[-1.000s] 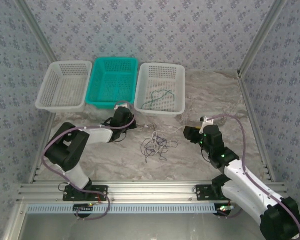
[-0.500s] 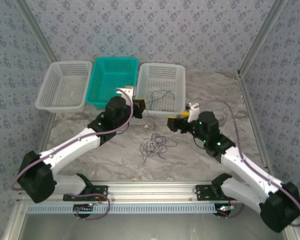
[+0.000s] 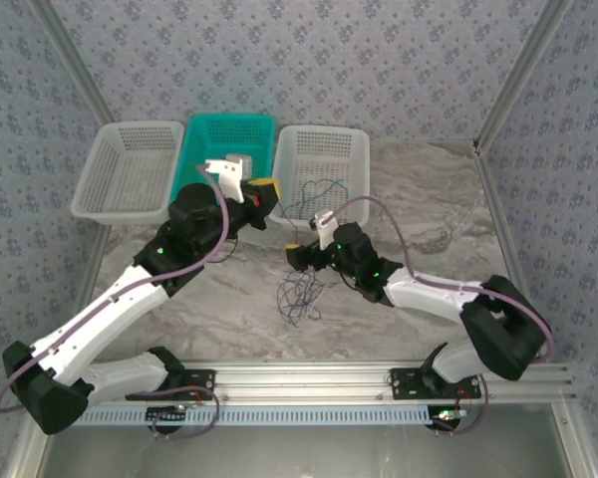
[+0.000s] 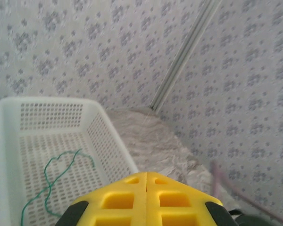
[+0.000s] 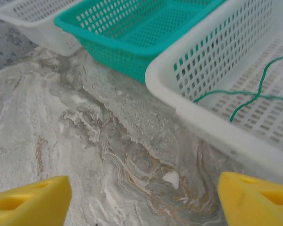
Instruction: Untangle the cables
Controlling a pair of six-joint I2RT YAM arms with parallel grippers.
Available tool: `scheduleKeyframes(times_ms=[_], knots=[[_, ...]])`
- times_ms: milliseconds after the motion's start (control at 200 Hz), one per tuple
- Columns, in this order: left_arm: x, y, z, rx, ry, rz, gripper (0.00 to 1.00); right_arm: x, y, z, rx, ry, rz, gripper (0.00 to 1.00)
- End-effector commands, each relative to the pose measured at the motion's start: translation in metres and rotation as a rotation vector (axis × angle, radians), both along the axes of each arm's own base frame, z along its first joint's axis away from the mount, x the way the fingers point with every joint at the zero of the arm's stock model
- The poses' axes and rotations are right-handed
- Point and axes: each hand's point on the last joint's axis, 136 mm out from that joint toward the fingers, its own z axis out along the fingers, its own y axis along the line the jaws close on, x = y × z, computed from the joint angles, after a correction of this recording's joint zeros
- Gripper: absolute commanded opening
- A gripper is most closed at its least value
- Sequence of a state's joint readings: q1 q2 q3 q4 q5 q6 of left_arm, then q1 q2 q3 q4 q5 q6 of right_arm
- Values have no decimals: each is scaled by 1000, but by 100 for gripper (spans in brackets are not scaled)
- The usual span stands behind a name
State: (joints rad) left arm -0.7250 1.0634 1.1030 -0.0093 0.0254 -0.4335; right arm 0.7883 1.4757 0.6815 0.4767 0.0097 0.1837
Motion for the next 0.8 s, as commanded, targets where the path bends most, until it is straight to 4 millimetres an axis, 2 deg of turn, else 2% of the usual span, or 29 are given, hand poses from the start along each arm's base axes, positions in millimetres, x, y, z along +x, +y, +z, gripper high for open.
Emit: scheduleKeyframes(times_ms=[0, 45, 85, 180, 365, 435, 480, 555, 620, 700, 760, 765, 770, 795], knots=[[-9, 15, 26, -8, -34, -4, 0, 8, 4, -1, -2, -18, -22, 56], [-9, 25, 30, -12, -26, 20, 0, 8, 0, -10, -18, 11, -50, 45], [-8, 37, 33, -19, -19, 49, 0, 7, -5, -20, -31, 31, -74, 39], [-6, 69, 42, -44, -10, 133, 0, 7, -24, -41, -58, 76, -165, 38], [-16, 123, 62, -45, -35, 276, 0, -4, -62, -76, -119, 158, -280, 35], [-21, 141, 65, -39, -45, 335, 0, -11, -74, -88, -134, 193, -304, 31], [-23, 153, 61, -29, -36, 379, 0, -15, -82, -90, -135, 207, -315, 24], [-23, 166, 43, -6, 7, 439, 0, -22, -88, -85, -123, 203, -298, 9], [-19, 170, 15, 12, 67, 459, 0, -27, -91, -74, -112, 180, -277, 0], [-14, 170, -31, 31, 157, 476, 0, -30, -95, -54, -99, 136, -264, 0], [-12, 169, -72, 42, 225, 481, 9, -32, -96, -38, -92, 96, -245, 0], [-12, 169, -70, 35, 220, 480, 10, -32, -96, -38, -95, 95, -242, 0], [-12, 169, -79, 43, 236, 479, 10, -32, -95, -36, -92, 91, -239, 0], [-12, 166, -89, 32, 248, 469, 14, -33, -95, -29, -88, 74, -226, 0]])
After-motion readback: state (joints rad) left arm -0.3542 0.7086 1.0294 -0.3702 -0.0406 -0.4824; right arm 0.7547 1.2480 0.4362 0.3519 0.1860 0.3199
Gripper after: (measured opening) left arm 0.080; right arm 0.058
